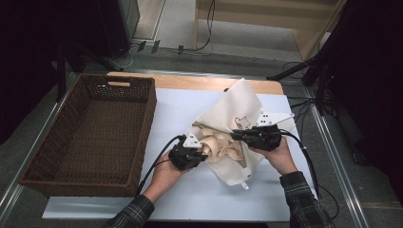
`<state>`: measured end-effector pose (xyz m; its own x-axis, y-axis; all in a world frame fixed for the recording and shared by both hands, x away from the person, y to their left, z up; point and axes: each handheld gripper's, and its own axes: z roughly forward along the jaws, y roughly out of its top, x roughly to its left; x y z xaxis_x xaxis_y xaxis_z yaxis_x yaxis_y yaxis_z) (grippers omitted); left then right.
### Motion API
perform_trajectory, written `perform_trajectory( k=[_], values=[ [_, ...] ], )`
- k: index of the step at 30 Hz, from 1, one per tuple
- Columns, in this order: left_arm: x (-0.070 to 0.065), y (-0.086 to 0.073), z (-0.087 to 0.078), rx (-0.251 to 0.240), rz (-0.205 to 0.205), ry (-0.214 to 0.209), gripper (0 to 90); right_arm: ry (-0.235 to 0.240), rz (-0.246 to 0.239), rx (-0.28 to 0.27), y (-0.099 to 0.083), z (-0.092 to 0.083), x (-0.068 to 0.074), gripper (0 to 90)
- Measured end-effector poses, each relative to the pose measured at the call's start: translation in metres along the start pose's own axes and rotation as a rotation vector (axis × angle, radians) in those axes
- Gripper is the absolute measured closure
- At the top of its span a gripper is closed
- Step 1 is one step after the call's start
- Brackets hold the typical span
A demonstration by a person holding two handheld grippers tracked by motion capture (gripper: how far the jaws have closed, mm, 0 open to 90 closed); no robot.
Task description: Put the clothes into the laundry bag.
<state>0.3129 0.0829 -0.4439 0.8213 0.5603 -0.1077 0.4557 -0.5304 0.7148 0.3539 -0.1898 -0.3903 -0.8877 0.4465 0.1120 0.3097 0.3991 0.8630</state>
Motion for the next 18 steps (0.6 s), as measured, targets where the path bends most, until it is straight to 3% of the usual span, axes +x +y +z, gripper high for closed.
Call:
perform_trajectory(
  k=[13, 18],
  values=[
    [-0.023, 0.035, 0.032, -0.042, 0.060, -0.078, 86.4, -0.001, -0.003, -0.003, 0.000, 0.000, 0.001, 85.7],
    [-0.027, 0.044, 0.050, -0.066, 0.050, -0.086, 86.5, -0.001, -0.006, -0.008, 0.001, -0.002, 0.001, 85.7]
  ],
)
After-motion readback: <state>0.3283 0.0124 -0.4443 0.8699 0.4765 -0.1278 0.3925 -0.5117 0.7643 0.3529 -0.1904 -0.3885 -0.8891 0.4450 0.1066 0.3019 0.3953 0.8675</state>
